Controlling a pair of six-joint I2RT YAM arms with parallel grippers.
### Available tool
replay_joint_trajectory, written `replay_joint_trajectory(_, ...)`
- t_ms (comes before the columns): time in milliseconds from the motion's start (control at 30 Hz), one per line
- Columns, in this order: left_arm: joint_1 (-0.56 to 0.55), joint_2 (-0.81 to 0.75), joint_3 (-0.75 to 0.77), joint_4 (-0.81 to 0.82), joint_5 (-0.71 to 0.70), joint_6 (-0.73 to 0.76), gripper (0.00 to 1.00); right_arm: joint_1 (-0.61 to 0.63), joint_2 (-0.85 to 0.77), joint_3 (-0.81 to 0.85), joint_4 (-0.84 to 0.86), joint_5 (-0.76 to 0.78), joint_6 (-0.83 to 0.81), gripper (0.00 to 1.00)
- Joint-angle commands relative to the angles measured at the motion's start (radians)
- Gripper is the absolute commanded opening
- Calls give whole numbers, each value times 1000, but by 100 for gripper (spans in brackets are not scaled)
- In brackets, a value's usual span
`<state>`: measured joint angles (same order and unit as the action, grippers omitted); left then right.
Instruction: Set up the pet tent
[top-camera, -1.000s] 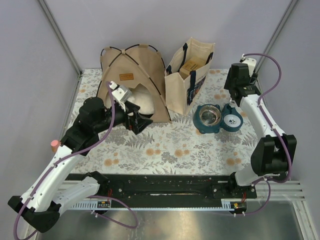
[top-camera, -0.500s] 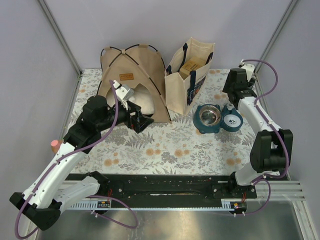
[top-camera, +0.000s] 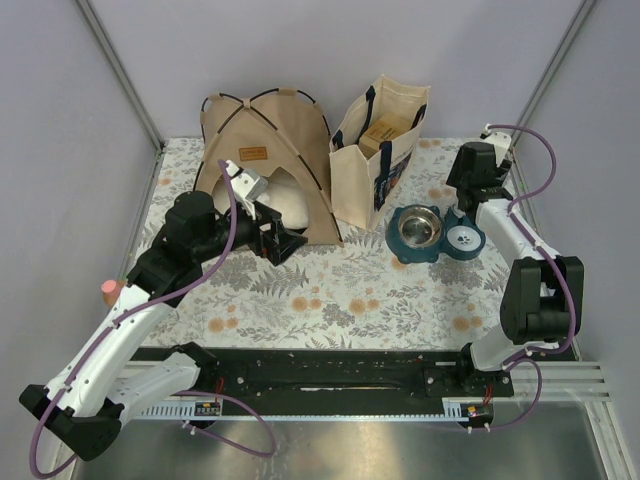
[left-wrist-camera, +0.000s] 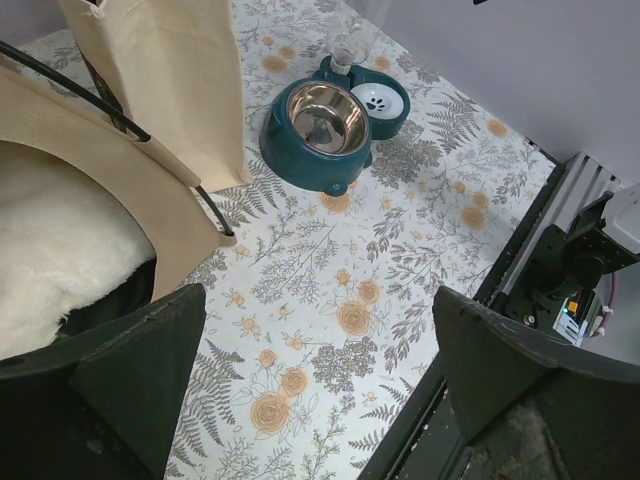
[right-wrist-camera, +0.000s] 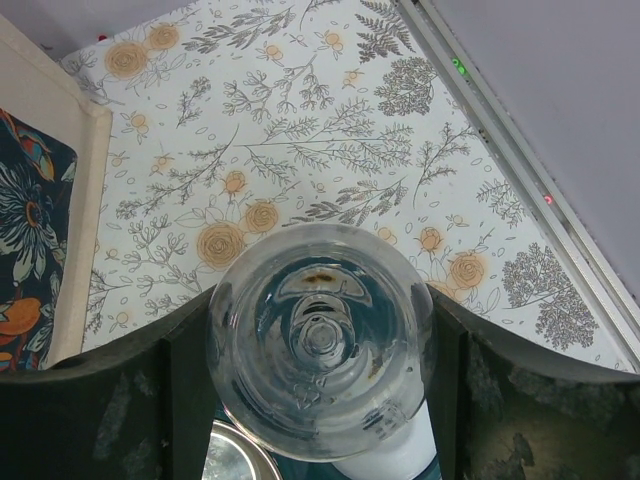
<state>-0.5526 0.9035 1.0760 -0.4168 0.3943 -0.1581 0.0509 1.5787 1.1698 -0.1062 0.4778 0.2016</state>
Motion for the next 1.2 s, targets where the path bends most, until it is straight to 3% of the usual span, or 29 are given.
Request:
replay_joint_trajectory(0,0,-9,15,38,-25,-8,99,-5,11,-30,-12,-12,33,72)
replay_joint_trajectory(133,0,-11,13,38,-31,-9,99,-5,-28,-21,-36,-10,32,97)
replay_joint_trajectory(167,0,-9,13,36,-37,-9,99,-5,-32,-4,-64,-11,29,99)
replay_joint_trajectory(567,2,-31,2,-16,-130,-72,99,-5,-170,171,-329,21,44,100)
replay_joint_trajectory(767,0,-80,-13,-118,-276,-170,99,-5,-330,185,-420,-65,36,100)
replay_joint_trajectory(1000,0,-230,-19,-348,-612,-326,99,-6,-512,214,-683,-237,195,100)
replay_joint_trajectory(1167,0,-366,-10,-514,-755,-356,99,-5,-716,177,-809,-352,275,99)
